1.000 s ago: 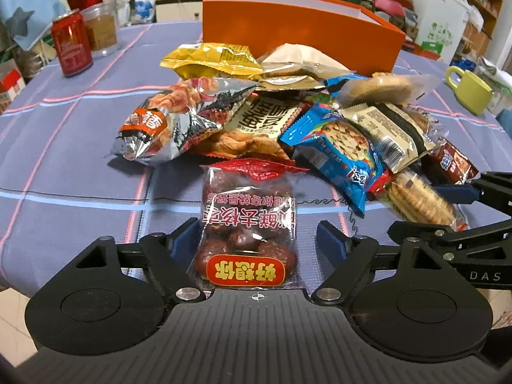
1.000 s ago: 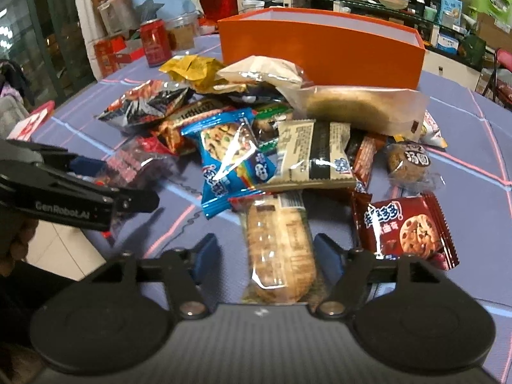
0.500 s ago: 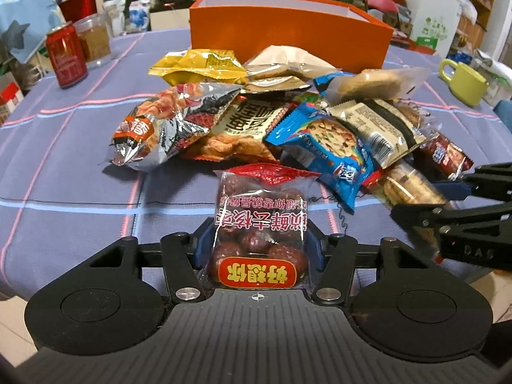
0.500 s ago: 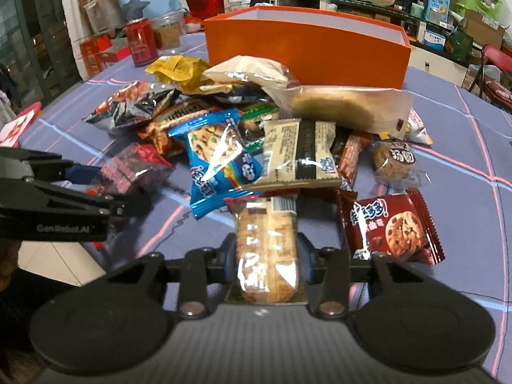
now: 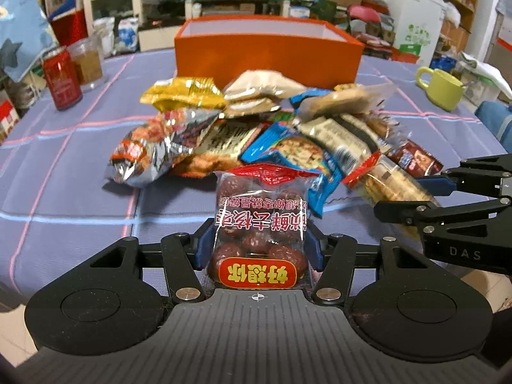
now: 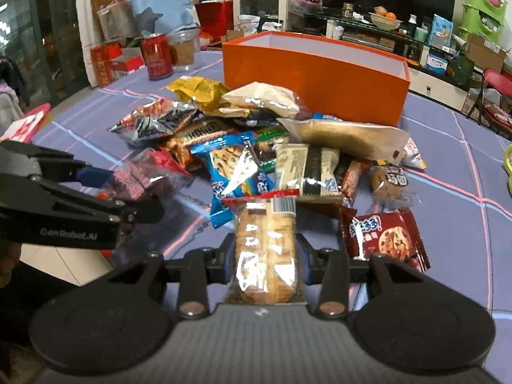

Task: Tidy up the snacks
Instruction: 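Drop the date bag into the orange box while the right tool drops the bread roll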

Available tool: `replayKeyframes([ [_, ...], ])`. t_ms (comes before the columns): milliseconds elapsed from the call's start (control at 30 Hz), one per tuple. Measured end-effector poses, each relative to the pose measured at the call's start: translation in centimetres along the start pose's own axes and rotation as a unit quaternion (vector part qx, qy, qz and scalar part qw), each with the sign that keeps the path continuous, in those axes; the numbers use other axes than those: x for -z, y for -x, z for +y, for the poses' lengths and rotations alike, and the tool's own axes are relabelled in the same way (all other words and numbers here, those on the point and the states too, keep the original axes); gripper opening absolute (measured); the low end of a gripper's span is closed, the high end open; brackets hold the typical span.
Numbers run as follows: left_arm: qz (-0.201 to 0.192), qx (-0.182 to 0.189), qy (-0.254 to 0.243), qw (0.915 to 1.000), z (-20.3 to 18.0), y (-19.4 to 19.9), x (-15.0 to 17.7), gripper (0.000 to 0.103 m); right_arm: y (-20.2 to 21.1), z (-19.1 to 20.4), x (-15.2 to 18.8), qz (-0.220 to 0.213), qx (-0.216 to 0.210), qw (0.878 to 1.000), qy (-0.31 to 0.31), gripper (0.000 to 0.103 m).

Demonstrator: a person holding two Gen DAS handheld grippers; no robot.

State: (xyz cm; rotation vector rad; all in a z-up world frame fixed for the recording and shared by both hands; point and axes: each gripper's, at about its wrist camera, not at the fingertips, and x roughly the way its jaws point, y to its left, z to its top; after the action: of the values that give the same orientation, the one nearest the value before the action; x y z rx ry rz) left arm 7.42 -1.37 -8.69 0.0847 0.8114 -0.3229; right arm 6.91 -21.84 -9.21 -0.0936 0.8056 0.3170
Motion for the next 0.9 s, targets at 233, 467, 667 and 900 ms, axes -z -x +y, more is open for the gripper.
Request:
replayKeyframes([
  [233,-0.032,-0.018,-0.005,0.9993,-0.4,1.4,-1.1,0.031,1.6,0.1,-0.6,-0.038,0.018,0.999,0.000,0.044],
  [467,-0.048,-0.045,-0.005,0.9978,-0.6,2.3,-1.7,0.031,2.3,0.9,-1.3,-0.062,0.026,0.998,0.003,0.044],
  [667,-0.058,-0.054,0.003,0.9969,-0.7,2.7,-2.7,0.031,2.2,1.2,-2.2,-0.069,0.027,0.997,-0.005,0.044],
  [900,-0.068,-0.044,0.002,0.9967,-0.5,3.9,-4.2,0.031,2.8,1.0,-3.7,-0.086,0.025,0.996,-0.026,0.044],
])
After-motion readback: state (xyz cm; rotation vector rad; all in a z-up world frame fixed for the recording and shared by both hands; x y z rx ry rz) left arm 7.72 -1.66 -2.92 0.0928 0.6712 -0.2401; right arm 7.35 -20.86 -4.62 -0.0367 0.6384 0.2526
